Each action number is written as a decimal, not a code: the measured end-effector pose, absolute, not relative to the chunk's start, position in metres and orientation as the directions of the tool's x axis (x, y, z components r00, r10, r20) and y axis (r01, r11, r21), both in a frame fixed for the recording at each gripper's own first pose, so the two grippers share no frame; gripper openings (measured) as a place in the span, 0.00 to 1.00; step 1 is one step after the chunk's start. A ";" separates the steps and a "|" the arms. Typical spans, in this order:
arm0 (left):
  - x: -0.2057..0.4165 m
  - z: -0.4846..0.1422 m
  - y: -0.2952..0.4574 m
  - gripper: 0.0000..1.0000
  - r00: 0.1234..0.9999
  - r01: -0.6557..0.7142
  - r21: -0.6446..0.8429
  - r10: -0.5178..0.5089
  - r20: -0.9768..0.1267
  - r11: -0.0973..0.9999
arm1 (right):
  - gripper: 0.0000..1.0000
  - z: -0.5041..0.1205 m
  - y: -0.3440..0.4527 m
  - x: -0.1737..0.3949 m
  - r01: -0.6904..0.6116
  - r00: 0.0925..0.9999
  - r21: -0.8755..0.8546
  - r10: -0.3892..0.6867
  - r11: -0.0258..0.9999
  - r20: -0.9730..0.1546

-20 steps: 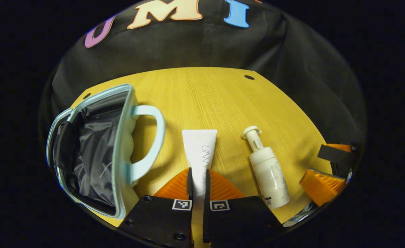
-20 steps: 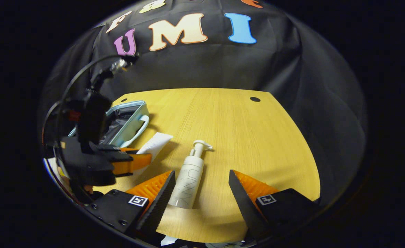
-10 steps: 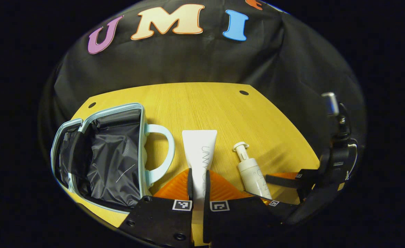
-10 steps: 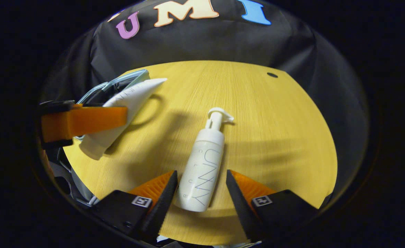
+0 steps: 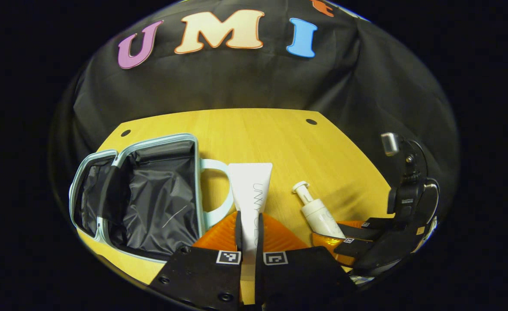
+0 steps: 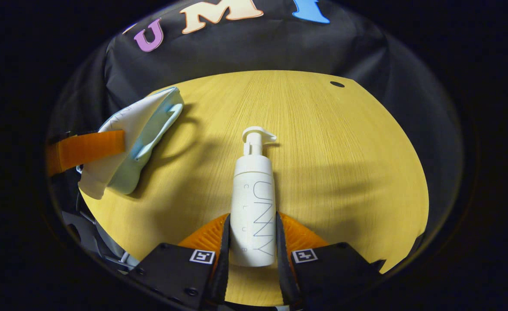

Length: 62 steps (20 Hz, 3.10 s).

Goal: First open the suitcase, pack the skin care products into it, and then close the suitcase.

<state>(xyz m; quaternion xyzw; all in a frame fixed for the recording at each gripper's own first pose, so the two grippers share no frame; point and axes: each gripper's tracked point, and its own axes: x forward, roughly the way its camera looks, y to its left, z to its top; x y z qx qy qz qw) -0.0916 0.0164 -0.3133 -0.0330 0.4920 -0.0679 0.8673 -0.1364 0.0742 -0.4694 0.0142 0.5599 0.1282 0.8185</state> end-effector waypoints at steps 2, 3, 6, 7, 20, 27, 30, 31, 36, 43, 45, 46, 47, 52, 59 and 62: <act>-0.089 -0.310 0.042 0.05 0.513 0.053 -0.098 -0.111 -0.851 0.994 | 0.51 -0.459 0.082 -0.129 -0.187 0.370 0.192 0.250 0.963 -0.895; -0.087 -0.309 0.055 0.05 0.517 0.034 -0.083 -0.089 -0.851 0.996 | 0.51 -0.454 0.085 -0.126 -0.188 0.379 0.201 0.259 0.961 -0.888; -0.083 -0.314 0.104 0.05 0.506 -0.020 -0.041 -0.025 -0.862 0.999 | 0.50 -0.434 0.087 -0.115 -0.186 0.418 0.208 0.269 0.960 -0.868; -0.080 -0.317 0.119 0.05 0.503 -0.034 -0.023 -0.003 -0.865 0.999 | 0.50 -0.429 0.087 -0.111 -0.185 0.429 0.204 0.266 0.961 -0.863; -0.099 -0.409 0.217 0.05 0.340 -0.154 -0.017 0.037 -0.940 0.988 | 0.49 -0.383 0.111 -0.103 -0.136 0.477 0.193 0.235 0.972 -0.847; -0.101 -0.407 0.214 0.36 0.402 -0.179 -0.103 -0.023 -0.915 0.978 | 0.49 -0.354 0.176 -0.086 -0.148 0.480 0.266 0.304 0.953 -0.823; -0.085 -0.374 0.216 0.66 0.515 -0.158 -0.141 -0.041 -0.856 0.977 | 0.50 -0.352 0.218 -0.080 -0.181 0.465 0.293 0.344 0.939 -0.816; -0.083 -0.361 0.220 0.70 0.541 -0.133 -0.129 -0.037 -0.840 0.983 | 0.50 -0.354 0.234 -0.080 -0.196 0.455 0.301 0.358 0.933 -0.815; -0.077 -0.299 0.258 0.85 0.627 -0.120 -0.127 -0.024 -0.779 0.985 | 0.49 -0.371 0.307 -0.086 -0.215 0.395 0.356 0.415 0.909 -0.820; -0.115 -0.267 0.368 0.85 0.632 -0.263 -0.038 0.143 -0.761 0.964 | 0.49 -0.425 0.369 -0.088 -0.241 0.319 0.315 0.382 0.918 -0.868; -0.131 -0.266 0.398 0.85 0.614 -0.311 -0.009 0.194 -0.765 0.951 | 0.49 -0.441 0.380 -0.087 -0.243 0.304 0.282 0.349 0.928 -0.886; -0.138 -0.267 0.411 0.85 0.601 -0.334 0.004 0.216 -0.770 0.943 | 0.49 -0.449 0.382 -0.089 -0.239 0.286 0.268 0.332 0.933 -0.899; -0.145 -0.267 0.426 0.85 0.592 -0.353 0.015 0.236 -0.771 0.935 | 0.50 -0.450 0.381 -0.089 -0.230 0.282 0.256 0.316 0.939 -0.906; -0.155 -0.277 0.478 0.85 0.549 -0.415 0.053 0.297 -0.781 0.908 | 0.57 -0.469 0.381 -0.093 -0.218 0.270 0.194 0.250 0.956 -0.930; -0.141 -0.294 0.521 0.85 0.512 -0.441 0.075 0.319 -0.797 0.894 | 0.96 -0.429 0.397 -0.081 -0.199 0.312 0.295 0.345 0.935 -0.885; -0.129 -0.302 0.543 0.85 0.501 -0.451 0.066 0.314 -0.807 0.890 | 0.99 -0.396 0.382 -0.061 -0.229 0.443 0.279 0.355 0.933 -0.823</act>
